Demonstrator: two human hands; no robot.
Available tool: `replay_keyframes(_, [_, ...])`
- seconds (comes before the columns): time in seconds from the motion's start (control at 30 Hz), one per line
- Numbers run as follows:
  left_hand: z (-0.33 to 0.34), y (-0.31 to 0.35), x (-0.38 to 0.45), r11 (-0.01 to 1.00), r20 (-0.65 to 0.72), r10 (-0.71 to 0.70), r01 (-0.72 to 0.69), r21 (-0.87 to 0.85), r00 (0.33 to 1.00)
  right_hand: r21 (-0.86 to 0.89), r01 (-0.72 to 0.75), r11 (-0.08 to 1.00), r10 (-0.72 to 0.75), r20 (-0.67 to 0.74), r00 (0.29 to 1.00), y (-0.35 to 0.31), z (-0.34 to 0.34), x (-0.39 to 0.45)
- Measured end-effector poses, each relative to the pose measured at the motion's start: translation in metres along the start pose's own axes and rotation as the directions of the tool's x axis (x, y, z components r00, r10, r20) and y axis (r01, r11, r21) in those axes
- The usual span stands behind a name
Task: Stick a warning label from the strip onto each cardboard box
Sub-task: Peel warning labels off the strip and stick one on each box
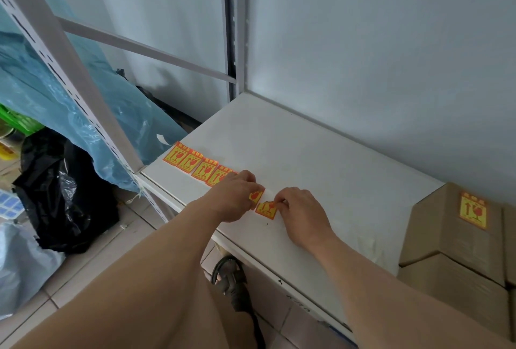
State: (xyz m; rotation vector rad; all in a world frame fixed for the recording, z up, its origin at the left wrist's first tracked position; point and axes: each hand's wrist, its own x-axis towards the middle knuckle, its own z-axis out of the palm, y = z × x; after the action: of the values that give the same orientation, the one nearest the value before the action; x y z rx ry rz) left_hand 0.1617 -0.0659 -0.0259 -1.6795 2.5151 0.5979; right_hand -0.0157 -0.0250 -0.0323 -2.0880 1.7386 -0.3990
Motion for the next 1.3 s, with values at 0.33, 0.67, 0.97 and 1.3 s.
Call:
replay_keyframes(0.33, [-0.008,0.010,-0.007,0.995,0.032,0.009,-0.012,0.103,0.999,0.126,-0.044,0.991,0.045,-0.002,0.999,0.012,-0.039,-0.019])
replay_keyframes(0.67, [-0.041,0.108,-0.024,0.859,-0.157,0.426,-0.345,0.378,0.891,-0.201,0.032,0.979,-0.014,0.089,0.996,0.048,-0.136,-0.068])
replay_keyframes(0.97, [-0.053,0.247,0.000,0.719,-0.105,0.630,-0.527,0.452,0.769,-0.118,-0.214,0.970,0.208,-0.055,0.976,0.125,-0.234,-0.159])
replay_keyframes(1.3, [-0.033,0.407,0.019,0.570,-0.022,0.768,-0.668,0.479,0.640,0.096,-0.408,0.908,0.418,-0.278,0.865,0.227,-0.289,-0.263])
